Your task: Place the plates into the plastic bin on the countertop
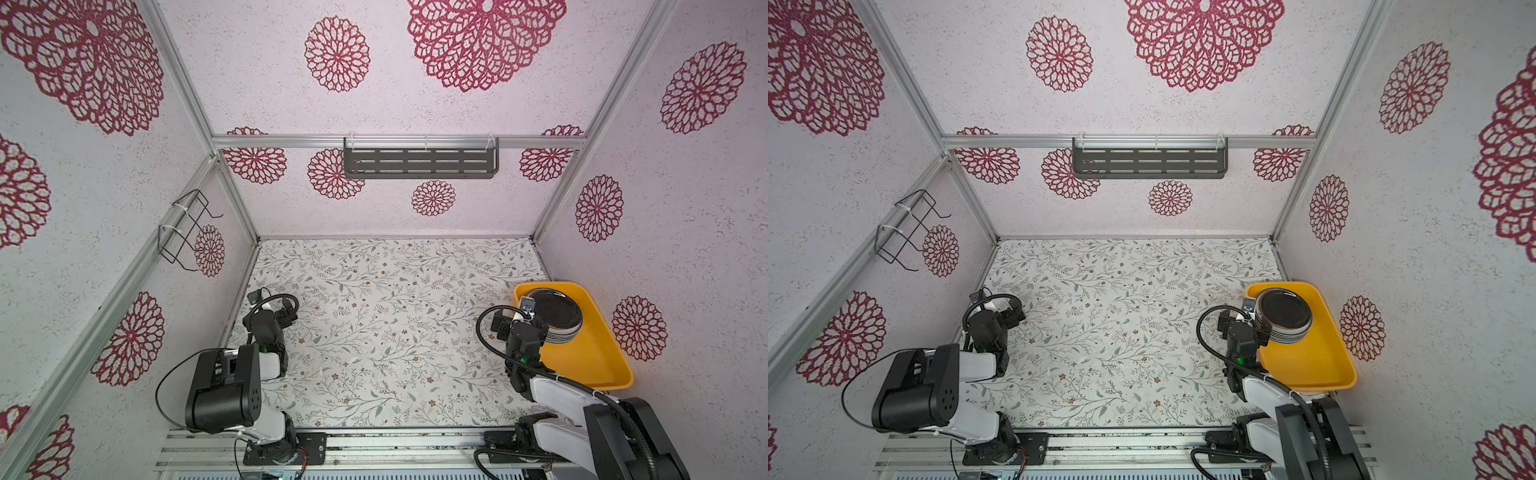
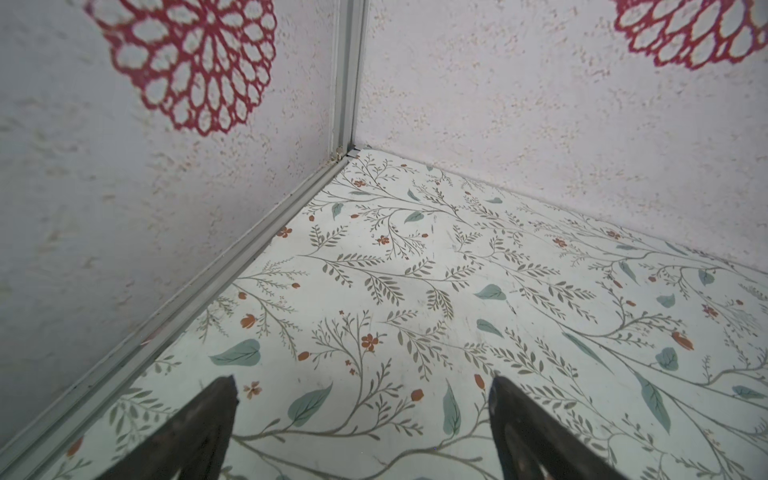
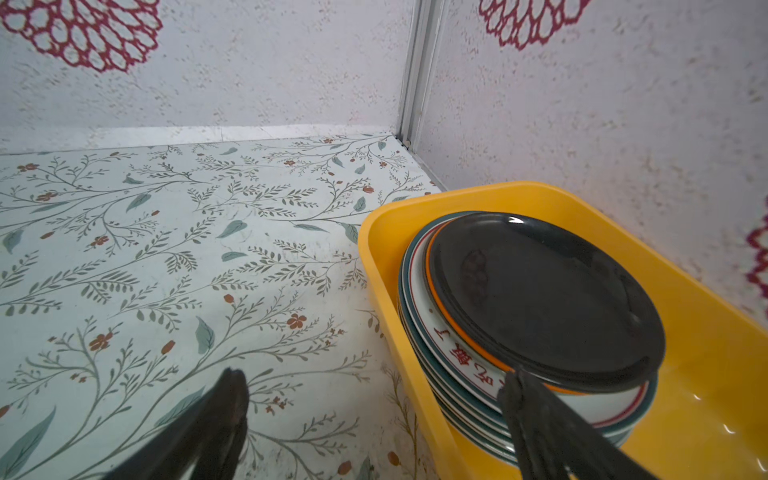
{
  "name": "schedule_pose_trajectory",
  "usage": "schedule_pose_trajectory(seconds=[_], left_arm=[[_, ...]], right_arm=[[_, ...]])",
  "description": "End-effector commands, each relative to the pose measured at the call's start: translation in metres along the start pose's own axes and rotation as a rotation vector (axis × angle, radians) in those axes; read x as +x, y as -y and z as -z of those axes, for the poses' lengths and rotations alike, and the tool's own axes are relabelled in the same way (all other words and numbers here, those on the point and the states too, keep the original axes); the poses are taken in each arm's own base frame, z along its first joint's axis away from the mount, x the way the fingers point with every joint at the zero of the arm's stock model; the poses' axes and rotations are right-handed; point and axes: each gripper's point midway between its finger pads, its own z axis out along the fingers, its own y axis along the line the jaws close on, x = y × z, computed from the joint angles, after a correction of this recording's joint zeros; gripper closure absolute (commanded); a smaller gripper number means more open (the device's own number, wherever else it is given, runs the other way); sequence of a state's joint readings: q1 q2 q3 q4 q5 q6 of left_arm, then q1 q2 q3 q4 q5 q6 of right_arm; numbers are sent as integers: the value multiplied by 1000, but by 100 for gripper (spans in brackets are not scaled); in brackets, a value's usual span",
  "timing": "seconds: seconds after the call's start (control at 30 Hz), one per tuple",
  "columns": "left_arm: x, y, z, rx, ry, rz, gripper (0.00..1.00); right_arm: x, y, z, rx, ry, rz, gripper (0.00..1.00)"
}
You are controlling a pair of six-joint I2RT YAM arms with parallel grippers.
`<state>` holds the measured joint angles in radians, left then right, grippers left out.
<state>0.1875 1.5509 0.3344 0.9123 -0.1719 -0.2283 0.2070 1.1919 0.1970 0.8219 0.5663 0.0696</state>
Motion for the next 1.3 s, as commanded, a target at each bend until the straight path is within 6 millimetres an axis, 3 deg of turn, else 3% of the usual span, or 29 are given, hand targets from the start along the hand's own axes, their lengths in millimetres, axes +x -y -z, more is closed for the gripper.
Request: schedule_pose_trajectory(seconds=[0.0,0.2,0.33,0.47,0.6,1.27], left_arm=[[-27,14,-4,71,78,-16,3],[-29,14,-6,77,84,-9,3],[-30,16,-6,64,83,-20,3],[-30,19,-8,9,78,-63,3],[-28,20,-9,-22,71,-91,3],[-29,21,-8,-21,75,-89,3]], right_arm=[[-26,3,-3,32,130,-62,1],[-26,-2,-18,38,152,11,1],[-15,-6,-29,-7,114,-2,1],[-9,4,-28,-34,168,-51,1],[1,5,-47,-49,49,-82,1],[-3,4,-45,-39,80,-65,1]])
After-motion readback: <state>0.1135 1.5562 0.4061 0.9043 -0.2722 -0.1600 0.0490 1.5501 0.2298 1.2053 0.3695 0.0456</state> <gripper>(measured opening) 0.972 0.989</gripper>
